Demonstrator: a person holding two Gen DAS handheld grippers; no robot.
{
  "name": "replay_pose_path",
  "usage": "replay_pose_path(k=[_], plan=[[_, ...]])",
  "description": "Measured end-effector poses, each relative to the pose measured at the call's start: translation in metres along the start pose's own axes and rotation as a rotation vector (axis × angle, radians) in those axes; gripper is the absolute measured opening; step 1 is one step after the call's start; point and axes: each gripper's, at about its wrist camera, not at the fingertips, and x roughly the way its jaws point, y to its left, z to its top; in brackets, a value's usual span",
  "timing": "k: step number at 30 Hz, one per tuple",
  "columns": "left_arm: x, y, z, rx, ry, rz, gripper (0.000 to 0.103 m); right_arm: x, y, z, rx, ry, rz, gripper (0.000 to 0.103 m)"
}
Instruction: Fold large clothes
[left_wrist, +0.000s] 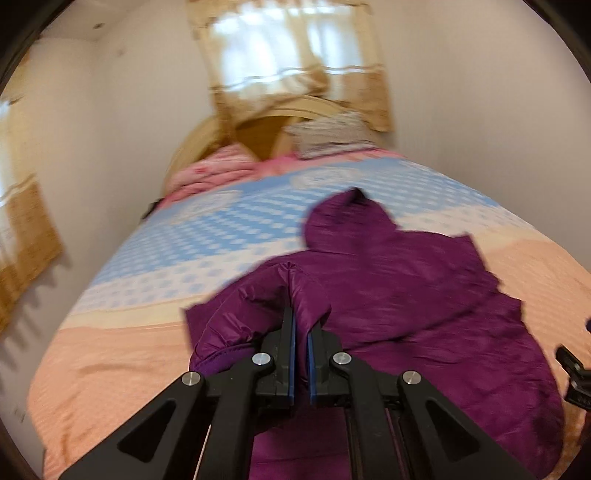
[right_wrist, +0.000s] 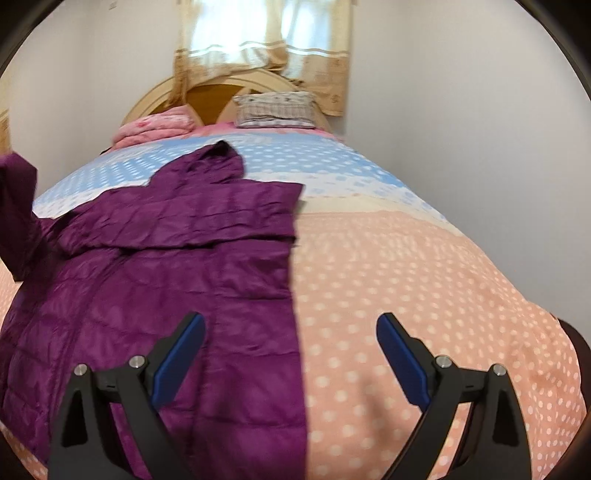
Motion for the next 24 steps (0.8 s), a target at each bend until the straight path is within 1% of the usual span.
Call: replay_pose_path(k=[2, 4, 6, 8, 9, 10, 11, 12, 13, 14, 16, 18, 19, 22, 23, 24], plan=[[0.005, -0.032, -0.002, 0.038, 0.001, -0.046, 0.004, 0.002, -0.01, 0.0, 0.02, 0.002, -0.018, 0.096], [0.01, -0.056, 0.0, 0.062, 0.0, -0.071, 0.004, 0.003, -0.021, 0.0, 0.046, 0.0, -0.033, 0.096], [0.017, -0.08, 0.0, 0.085, 0.007, -0.111, 0.005, 0.005, -0.028, 0.0, 0.063, 0.002, -0.038, 0.096], [0.02, -0.095, 0.0, 0.114, 0.029, -0.122, 0.009, 0.007, -0.033, -0.001, 0.075, 0.006, -0.043, 0.096], [0.021, -0.101, -0.001, 0.128, 0.028, -0.113, 0.012, 0.008, -0.034, -0.001, 0.078, 0.009, -0.044, 0.096], [0.023, -0.108, -0.001, 0.134, 0.023, -0.108, 0.026, 0.009, -0.034, -0.002, 0.078, 0.011, -0.043, 0.096], [0.02, -0.111, -0.002, 0.135, 0.01, -0.113, 0.052, 0.01, -0.034, -0.003, 0.079, 0.014, -0.042, 0.096], [0.016, -0.112, -0.003, 0.128, -0.012, -0.111, 0.069, 0.011, -0.034, -0.004, 0.078, 0.019, -0.039, 0.096], [0.011, -0.111, -0.002, 0.119, -0.047, -0.091, 0.094, 0.011, -0.033, -0.005, 0.076, 0.021, -0.037, 0.096], [0.006, -0.109, -0.002, 0.11, -0.087, -0.07, 0.099, 0.012, -0.033, -0.005, 0.072, 0.023, -0.036, 0.096], [-0.004, -0.105, -0.001, 0.109, -0.149, -0.05, 0.099, 0.013, -0.029, -0.006, 0.065, 0.027, -0.032, 0.096], [-0.006, -0.099, -0.002, 0.123, -0.143, -0.053, 0.099, 0.014, -0.026, -0.006, 0.064, 0.031, -0.024, 0.096], [-0.004, -0.093, -0.002, 0.125, -0.14, -0.04, 0.099, 0.013, -0.024, -0.006, 0.065, 0.032, -0.016, 0.096], [0.006, -0.064, -0.01, 0.115, -0.113, 0.048, 0.099, 0.008, -0.014, -0.003, 0.06, 0.03, 0.032, 0.096], [0.015, -0.046, -0.014, 0.094, -0.081, 0.096, 0.099, 0.006, -0.008, -0.001, 0.051, 0.031, 0.054, 0.096], [0.021, -0.035, -0.017, 0.078, -0.06, 0.125, 0.099, 0.003, 0.001, 0.002, 0.034, 0.032, 0.085, 0.096]])
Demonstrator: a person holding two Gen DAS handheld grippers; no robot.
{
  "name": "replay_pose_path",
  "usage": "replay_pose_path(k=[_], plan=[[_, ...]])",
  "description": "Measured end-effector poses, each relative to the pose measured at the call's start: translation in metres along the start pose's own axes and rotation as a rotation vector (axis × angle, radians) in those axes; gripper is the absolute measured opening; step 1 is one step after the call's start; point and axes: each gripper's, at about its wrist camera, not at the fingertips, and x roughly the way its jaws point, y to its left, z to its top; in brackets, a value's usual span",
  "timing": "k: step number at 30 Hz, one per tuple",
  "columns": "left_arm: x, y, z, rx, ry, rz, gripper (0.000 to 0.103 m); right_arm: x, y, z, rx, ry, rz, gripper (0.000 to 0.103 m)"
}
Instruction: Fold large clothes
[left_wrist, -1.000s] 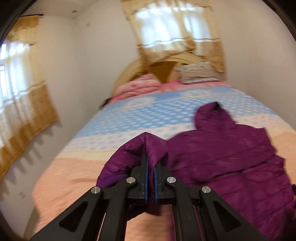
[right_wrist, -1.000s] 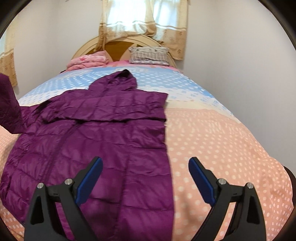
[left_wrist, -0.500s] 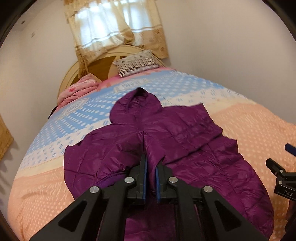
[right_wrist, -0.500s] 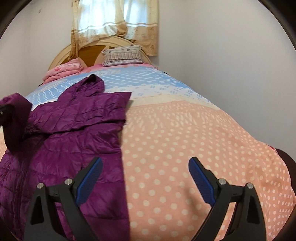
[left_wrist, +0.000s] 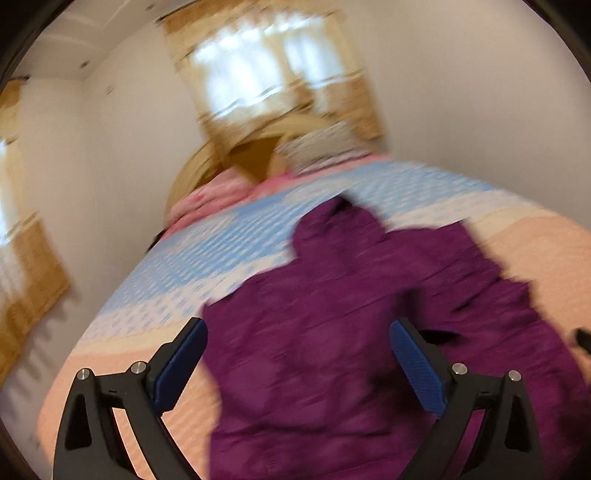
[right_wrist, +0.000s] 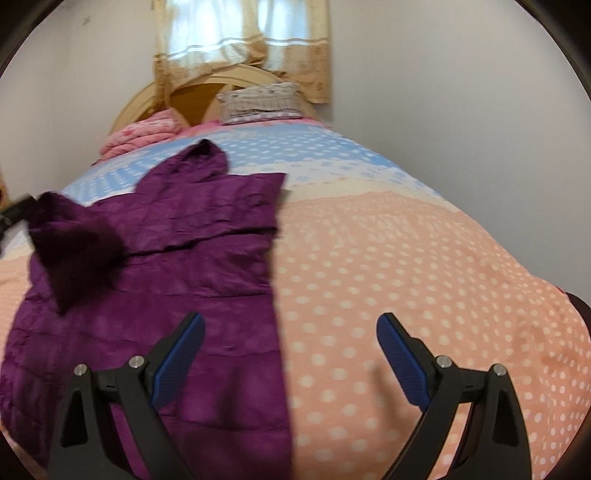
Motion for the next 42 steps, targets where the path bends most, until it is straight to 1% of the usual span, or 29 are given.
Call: replay_pose_path(k=[2, 5, 7, 10, 12, 14, 15, 16, 17, 18, 19, 20, 23, 25, 26, 27, 29, 31, 32, 34, 35, 36, 37, 39, 40, 41, 42], plan=[[0.018, 0.033, -0.013, -0.053, 0.071, 0.069, 0.099, -0.002, 0.013, 0.004, -0.015, -0.001, 0.043, 0.096], [0.041, 0.075, -0.037, -0.124, 0.164, 0.148, 0.099, -0.002, 0.039, 0.014, -0.042, 0.003, 0.125, 0.096], [0.05, 0.089, -0.051, -0.145, 0.195, 0.179, 0.099, 0.001, 0.06, 0.024, -0.065, 0.006, 0.185, 0.096], [0.068, 0.102, -0.074, -0.16, 0.254, 0.219, 0.099, 0.011, 0.087, 0.034, -0.095, 0.006, 0.241, 0.096], [0.081, 0.109, -0.088, -0.172, 0.298, 0.235, 0.099, 0.027, 0.102, 0.038, -0.107, 0.039, 0.225, 0.096], [0.095, 0.114, -0.103, -0.184, 0.355, 0.238, 0.099, 0.045, 0.109, 0.039, -0.116, 0.089, 0.18, 0.096], [0.1, 0.112, -0.108, -0.185, 0.37, 0.237, 0.099, 0.057, 0.112, 0.038, -0.117, 0.127, 0.15, 0.096], [0.104, 0.113, -0.115, -0.187, 0.388, 0.234, 0.099, 0.066, 0.113, 0.035, -0.109, 0.164, 0.144, 0.095], [0.107, 0.112, -0.12, -0.185, 0.392, 0.231, 0.099, 0.079, 0.113, 0.03, -0.094, 0.221, 0.167, 0.083], [0.109, 0.112, -0.123, -0.184, 0.382, 0.228, 0.099, 0.086, 0.113, 0.025, -0.094, 0.26, 0.189, 0.068], [0.107, 0.113, -0.126, -0.188, 0.361, 0.225, 0.099, 0.092, 0.114, 0.021, -0.107, 0.292, 0.206, 0.031], [0.106, 0.114, -0.129, -0.191, 0.348, 0.224, 0.099, 0.094, 0.113, 0.019, -0.119, 0.294, 0.203, 0.017], [0.106, 0.116, -0.132, -0.195, 0.338, 0.221, 0.099, 0.088, 0.099, 0.027, -0.085, 0.241, 0.161, 0.013], [0.106, 0.115, -0.13, -0.197, 0.335, 0.224, 0.099, 0.083, 0.087, 0.038, -0.057, 0.2, 0.122, 0.013], [0.106, 0.115, -0.13, -0.195, 0.333, 0.226, 0.099, 0.084, 0.082, 0.044, -0.064, 0.186, 0.083, 0.013], [0.104, 0.114, -0.13, -0.193, 0.333, 0.228, 0.099, 0.085, 0.079, 0.047, -0.061, 0.179, 0.063, 0.013], [0.103, 0.113, -0.127, -0.187, 0.339, 0.224, 0.099, 0.093, 0.077, 0.051, -0.069, 0.189, 0.05, 0.018], [0.103, 0.115, -0.124, -0.183, 0.357, 0.218, 0.099, 0.101, 0.078, 0.054, -0.114, 0.185, 0.002, 0.018], [0.102, 0.119, -0.12, -0.188, 0.363, 0.212, 0.099, 0.104, 0.08, 0.055, -0.121, 0.189, -0.005, 0.02], [0.098, 0.128, -0.11, -0.201, 0.358, 0.208, 0.099, 0.113, 0.075, 0.06, -0.122, 0.224, 0.006, 0.038], [0.093, 0.135, -0.099, -0.22, 0.338, 0.213, 0.099, 0.111, 0.07, 0.063, -0.099, 0.209, 0.017, 0.057], [0.09, 0.139, -0.093, -0.233, 0.32, 0.213, 0.099, 0.104, 0.067, 0.067, -0.076, 0.17, 0.01, 0.069], [0.087, 0.146, -0.08, -0.255, 0.289, 0.211, 0.099, 0.095, 0.063, 0.071, -0.061, 0.136, -0.01, 0.07], [0.087, 0.152, -0.06, -0.288, 0.256, 0.211, 0.099, 0.079, 0.058, 0.078, -0.03, 0.079, -0.046, 0.07], [0.089, 0.152, -0.052, -0.301, 0.246, 0.207, 0.099, 0.07, 0.057, 0.082, -0.001, 0.04, -0.041, 0.07], [0.095, 0.149, -0.037, -0.321, 0.226, 0.194, 0.099, 0.068, 0.059, 0.086, 0.005, 0.022, -0.033, 0.068], [0.1, 0.144, -0.027, -0.333, 0.211, 0.184, 0.099, 0.065, 0.068, 0.089, -0.008, 0.009, -0.01, 0.055]])
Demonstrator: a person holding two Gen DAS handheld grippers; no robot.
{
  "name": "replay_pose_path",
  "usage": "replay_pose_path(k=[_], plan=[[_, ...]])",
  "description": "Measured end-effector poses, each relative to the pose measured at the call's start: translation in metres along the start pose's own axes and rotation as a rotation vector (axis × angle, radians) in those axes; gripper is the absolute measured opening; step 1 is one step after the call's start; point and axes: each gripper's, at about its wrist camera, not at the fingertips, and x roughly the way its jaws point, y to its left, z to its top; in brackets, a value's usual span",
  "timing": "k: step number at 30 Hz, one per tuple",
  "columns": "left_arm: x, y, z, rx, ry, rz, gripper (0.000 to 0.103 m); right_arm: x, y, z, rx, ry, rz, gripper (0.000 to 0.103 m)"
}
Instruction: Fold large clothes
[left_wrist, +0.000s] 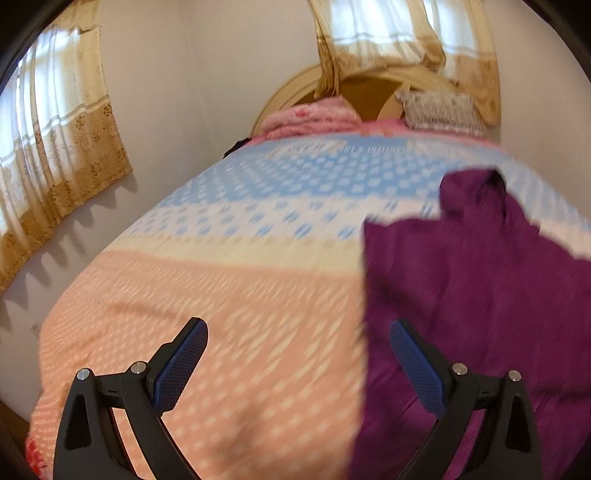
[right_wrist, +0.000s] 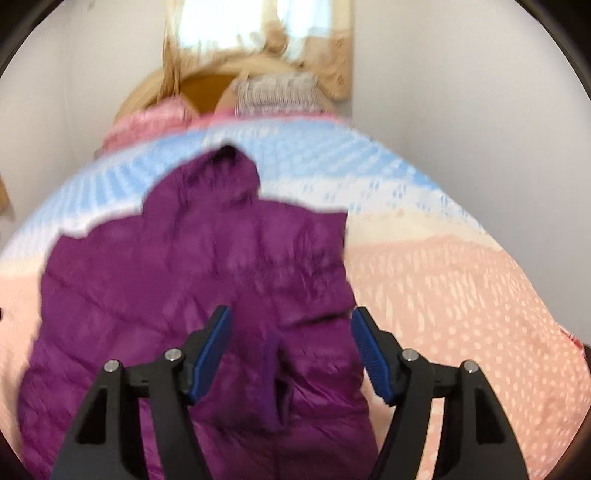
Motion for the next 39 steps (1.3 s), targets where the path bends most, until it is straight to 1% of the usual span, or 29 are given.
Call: replay_pose_path(k=[2, 4, 5, 7, 9, 10, 11, 12, 13, 15, 17, 21, 23, 26, 27, 28, 29, 30, 32, 33, 34, 35, 36, 37, 39], plan=[[0.007, -0.019, 0.015, -0.023, 0.002, -0.044, 0.099, 0.004, 0.015, 0.003, -0.015, 0.0, 0.046, 0.035], [0.017, -0.047, 0.024, -0.026, 0.005, -0.088, 0.099, 0.017, 0.027, 0.003, 0.001, 0.024, 0.127, 0.035], [0.022, -0.057, 0.024, -0.016, -0.002, -0.094, 0.099, 0.025, 0.032, 0.004, -0.001, 0.033, 0.143, 0.033], [0.038, -0.08, 0.021, 0.02, -0.001, -0.069, 0.099, 0.044, 0.038, -0.001, -0.009, 0.055, 0.131, 0.032], [0.065, -0.099, 0.01, 0.078, 0.033, 0.001, 0.099, 0.062, 0.039, -0.009, -0.012, 0.096, 0.142, 0.032], [0.075, -0.103, 0.006, 0.093, 0.052, 0.023, 0.099, 0.069, 0.038, -0.013, -0.02, 0.1, 0.124, 0.032], [0.089, -0.106, -0.002, 0.105, 0.081, 0.04, 0.099, 0.073, 0.038, -0.016, -0.031, 0.102, 0.111, 0.032], [0.099, -0.105, -0.008, 0.1, 0.11, 0.032, 0.099, 0.079, 0.038, -0.019, -0.042, 0.108, 0.1, 0.031], [0.107, -0.102, -0.01, 0.075, 0.143, -0.003, 0.099, 0.085, 0.036, -0.023, -0.04, 0.117, 0.098, 0.029], [0.109, -0.095, -0.011, 0.044, 0.155, -0.038, 0.099, 0.09, 0.032, -0.031, -0.031, 0.134, 0.098, 0.029], [0.11, -0.093, -0.012, 0.036, 0.162, -0.052, 0.1, 0.093, 0.029, -0.032, -0.017, 0.149, 0.103, 0.029], [0.115, -0.091, -0.012, 0.022, 0.179, -0.064, 0.102, 0.097, 0.034, -0.033, -0.042, 0.15, 0.074, 0.029], [0.113, -0.091, -0.013, 0.026, 0.179, -0.06, 0.102, 0.099, 0.035, -0.033, -0.042, 0.151, 0.075, 0.029], [0.102, -0.085, -0.008, 0.016, 0.169, -0.037, 0.102, 0.096, 0.033, -0.031, -0.04, 0.16, 0.094, 0.03], [0.089, -0.078, -0.002, -0.014, 0.15, -0.053, 0.102, 0.092, 0.031, -0.029, -0.036, 0.157, 0.102, 0.03], [0.081, -0.072, 0.004, -0.039, 0.127, -0.081, 0.102, 0.081, 0.026, -0.025, -0.018, 0.133, 0.115, 0.031], [0.066, -0.063, 0.014, -0.079, 0.078, -0.132, 0.102, 0.07, 0.021, -0.019, 0.007, 0.093, 0.117, 0.037], [0.058, -0.058, 0.023, -0.097, 0.049, -0.155, 0.102, 0.059, 0.015, -0.012, 0.031, 0.049, 0.104, 0.051], [0.058, -0.055, 0.04, -0.109, 0.035, -0.152, 0.102, 0.048, 0.006, 0.004, 0.086, -0.014, 0.076, 0.067], [0.064, -0.057, 0.05, -0.105, 0.034, -0.126, 0.102, 0.045, 0.0, 0.015, 0.125, -0.039, 0.055, 0.068], [0.069, -0.058, 0.055, -0.099, 0.031, -0.104, 0.102, 0.047, -0.003, 0.027, 0.143, -0.042, 0.022, 0.068], [0.082, -0.061, 0.062, -0.089, 0.035, -0.06, 0.102, 0.051, -0.004, 0.034, 0.146, -0.041, 0.001, 0.068], [0.092, -0.063, 0.065, -0.087, 0.046, -0.033, 0.102, 0.06, -0.005, 0.042, 0.149, -0.036, -0.02, 0.068], [0.101, -0.065, 0.067, -0.09, 0.058, -0.02, 0.102, 0.071, -0.007, 0.049, 0.159, -0.022, -0.039, 0.067], [0.126, -0.068, 0.069, -0.107, 0.106, -0.013, 0.102, 0.092, -0.012, 0.055, 0.186, 0.013, -0.056, 0.061]])
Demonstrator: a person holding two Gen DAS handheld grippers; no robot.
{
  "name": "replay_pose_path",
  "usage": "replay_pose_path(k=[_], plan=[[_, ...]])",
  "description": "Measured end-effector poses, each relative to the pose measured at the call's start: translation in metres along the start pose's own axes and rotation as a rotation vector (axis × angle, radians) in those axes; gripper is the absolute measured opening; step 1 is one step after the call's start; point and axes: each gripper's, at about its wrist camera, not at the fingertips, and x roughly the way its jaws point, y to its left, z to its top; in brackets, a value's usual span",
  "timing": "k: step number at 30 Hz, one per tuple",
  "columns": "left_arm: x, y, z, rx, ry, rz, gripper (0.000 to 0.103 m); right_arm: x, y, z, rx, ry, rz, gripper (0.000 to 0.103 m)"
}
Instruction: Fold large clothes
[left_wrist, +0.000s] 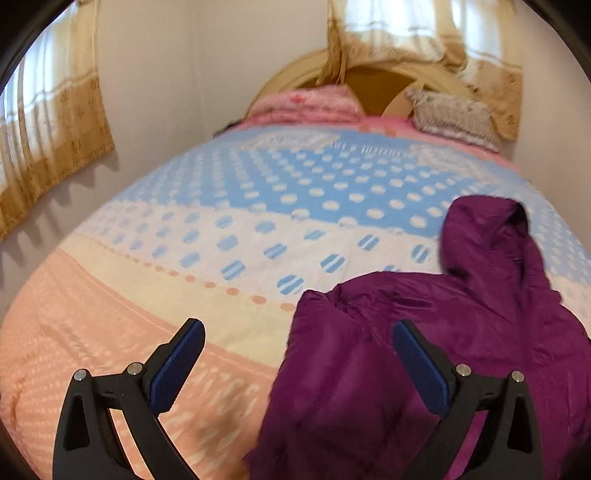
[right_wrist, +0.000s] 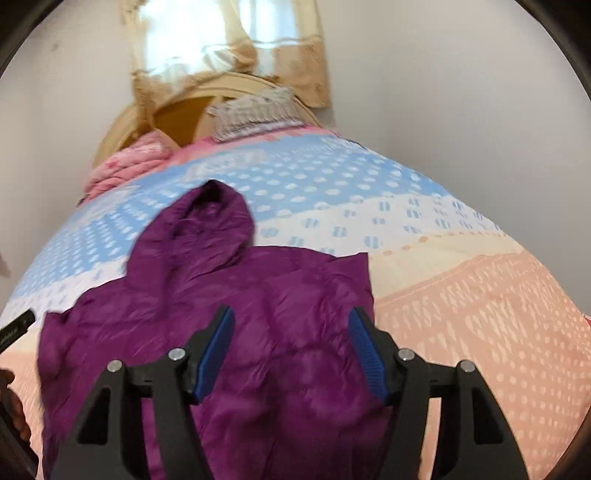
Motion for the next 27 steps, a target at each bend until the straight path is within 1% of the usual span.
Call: replay_pose_path(k=[2, 3, 5, 8, 9, 10, 12, 18, 27], plan=[[0.02, -0.007, 0.0, -0.013, 0.037, 0.004, 0.102, 0.021, -0.002, 0.002, 0.011, 0.026, -0.02, 0.059], [0.029, -0.011, 0.001, -0.006, 0.056, 0.001, 0.102, 0.034, -0.003, 0.002, 0.006, 0.04, -0.037, 0.058], [0.045, -0.021, -0.008, 0.019, 0.095, 0.021, 0.102, 0.057, -0.008, -0.003, 0.003, 0.081, -0.072, 0.058], [0.062, -0.034, -0.026, 0.06, 0.14, 0.002, 0.102, 0.069, -0.022, -0.017, 0.007, 0.11, -0.095, 0.057], [0.066, -0.04, -0.029, 0.085, 0.155, 0.01, 0.102, 0.072, -0.026, -0.022, 0.011, 0.117, -0.096, 0.057], [0.064, -0.043, -0.028, 0.1, 0.14, 0.025, 0.102, 0.072, -0.028, -0.023, 0.015, 0.121, -0.094, 0.057], [0.064, -0.045, -0.029, 0.107, 0.143, 0.032, 0.102, 0.072, -0.026, -0.024, 0.01, 0.113, -0.099, 0.058], [0.067, -0.038, -0.03, 0.074, 0.158, 0.002, 0.102, 0.076, -0.026, -0.023, 0.013, 0.136, -0.115, 0.059], [0.07, -0.037, -0.03, 0.06, 0.163, -0.012, 0.102, 0.079, -0.026, -0.025, 0.003, 0.142, -0.128, 0.063]])
